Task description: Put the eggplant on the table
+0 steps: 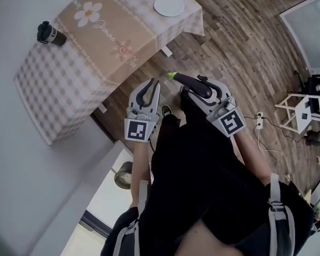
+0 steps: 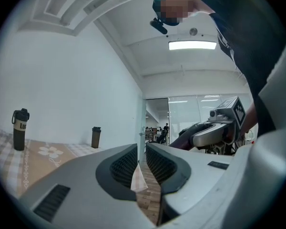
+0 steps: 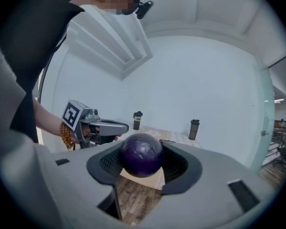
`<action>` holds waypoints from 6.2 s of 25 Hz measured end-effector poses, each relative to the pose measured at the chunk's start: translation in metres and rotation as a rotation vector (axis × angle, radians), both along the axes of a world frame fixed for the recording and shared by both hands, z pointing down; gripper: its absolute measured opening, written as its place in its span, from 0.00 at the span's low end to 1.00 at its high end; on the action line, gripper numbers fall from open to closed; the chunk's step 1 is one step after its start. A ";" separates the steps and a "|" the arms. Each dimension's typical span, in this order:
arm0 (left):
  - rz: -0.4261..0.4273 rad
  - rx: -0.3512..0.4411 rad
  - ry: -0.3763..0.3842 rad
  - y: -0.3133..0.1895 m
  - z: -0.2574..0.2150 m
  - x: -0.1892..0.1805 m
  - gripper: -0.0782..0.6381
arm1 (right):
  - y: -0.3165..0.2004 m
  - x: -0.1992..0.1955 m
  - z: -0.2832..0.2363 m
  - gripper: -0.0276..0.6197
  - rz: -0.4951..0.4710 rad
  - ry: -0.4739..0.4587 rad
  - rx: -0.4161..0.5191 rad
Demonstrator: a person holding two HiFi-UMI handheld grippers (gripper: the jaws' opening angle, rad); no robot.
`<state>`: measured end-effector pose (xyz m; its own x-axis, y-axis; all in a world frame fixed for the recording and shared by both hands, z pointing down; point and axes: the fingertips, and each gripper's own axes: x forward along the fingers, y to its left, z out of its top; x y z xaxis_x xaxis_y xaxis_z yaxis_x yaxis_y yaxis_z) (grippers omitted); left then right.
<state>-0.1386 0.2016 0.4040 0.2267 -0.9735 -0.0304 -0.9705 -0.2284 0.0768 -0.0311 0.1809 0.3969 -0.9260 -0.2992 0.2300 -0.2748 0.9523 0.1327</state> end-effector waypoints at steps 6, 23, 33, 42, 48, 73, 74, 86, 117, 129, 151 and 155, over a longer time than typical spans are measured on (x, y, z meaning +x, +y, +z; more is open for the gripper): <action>0.095 0.008 -0.082 -0.049 0.003 0.004 0.36 | -0.053 -0.016 0.007 0.37 -0.036 -0.044 -0.023; 0.190 -0.185 -0.422 -0.242 0.020 0.014 0.48 | -0.239 -0.026 -0.005 0.37 -0.319 -0.211 -0.292; 0.269 -0.179 -0.342 -0.276 0.044 0.026 0.40 | -0.274 -0.045 0.020 0.37 -0.423 -0.182 -0.420; 0.412 -0.142 -0.311 -0.296 0.039 0.010 0.33 | -0.306 -0.064 0.008 0.37 -0.401 -0.324 -0.538; 0.423 -0.138 -0.293 -0.298 0.035 -0.006 0.32 | -0.313 -0.078 0.005 0.38 -0.438 -0.358 -0.576; 0.039 -0.235 -0.282 -0.356 0.066 -0.071 0.31 | -0.364 -0.051 0.019 0.41 -0.217 -0.227 -0.383; 0.028 -0.242 -0.277 -0.358 0.069 -0.072 0.31 | -0.364 -0.049 0.020 0.41 -0.211 -0.225 -0.381; -0.077 -0.375 -0.275 -0.378 0.107 -0.083 0.31 | -0.368 -0.034 0.033 0.41 -0.168 -0.203 -0.395; -0.052 -0.617 -0.225 -0.395 0.180 -0.075 0.31 | -0.367 -0.019 0.056 0.39 -0.117 -0.160 -0.425; -0.063 -0.656 -0.226 -0.393 0.194 -0.075 0.31 | -0.364 -0.017 0.060 0.39 -0.117 -0.140 -0.421; -0.080 -0.662 -0.277 -0.394 0.201 -0.075 0.33 | -0.363 -0.013 0.063 0.39 -0.108 -0.136 -0.419; -0.080 -0.662 -0.276 -0.393 0.200 -0.075 0.34 | -0.363 -0.014 0.062 0.39 -0.107 -0.139 -0.420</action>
